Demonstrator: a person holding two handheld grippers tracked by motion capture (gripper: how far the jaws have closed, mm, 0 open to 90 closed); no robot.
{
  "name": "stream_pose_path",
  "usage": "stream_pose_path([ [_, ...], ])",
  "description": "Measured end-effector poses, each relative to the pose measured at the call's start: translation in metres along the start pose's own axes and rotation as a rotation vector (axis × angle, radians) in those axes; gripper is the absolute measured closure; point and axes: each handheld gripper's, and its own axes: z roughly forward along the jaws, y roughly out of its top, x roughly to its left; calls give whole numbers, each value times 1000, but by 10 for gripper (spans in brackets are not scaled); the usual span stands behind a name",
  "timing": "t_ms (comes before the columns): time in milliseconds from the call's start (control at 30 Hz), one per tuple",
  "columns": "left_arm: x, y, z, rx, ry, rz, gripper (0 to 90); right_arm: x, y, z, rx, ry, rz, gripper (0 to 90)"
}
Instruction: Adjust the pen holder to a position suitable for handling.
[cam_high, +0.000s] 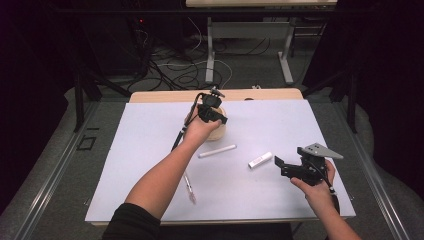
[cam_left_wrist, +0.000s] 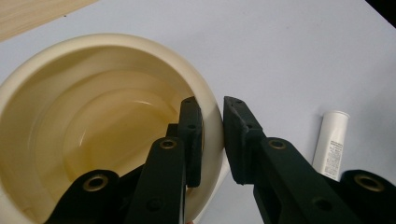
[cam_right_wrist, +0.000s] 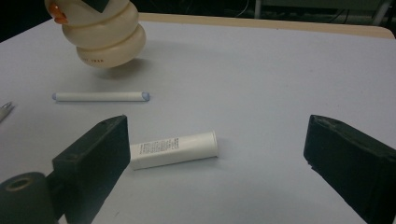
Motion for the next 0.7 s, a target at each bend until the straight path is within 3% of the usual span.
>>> stream_pose_path([
  [700,-14,-2,24,35,-11,2,782,-1,0,-1,-4,8,-1,71],
])
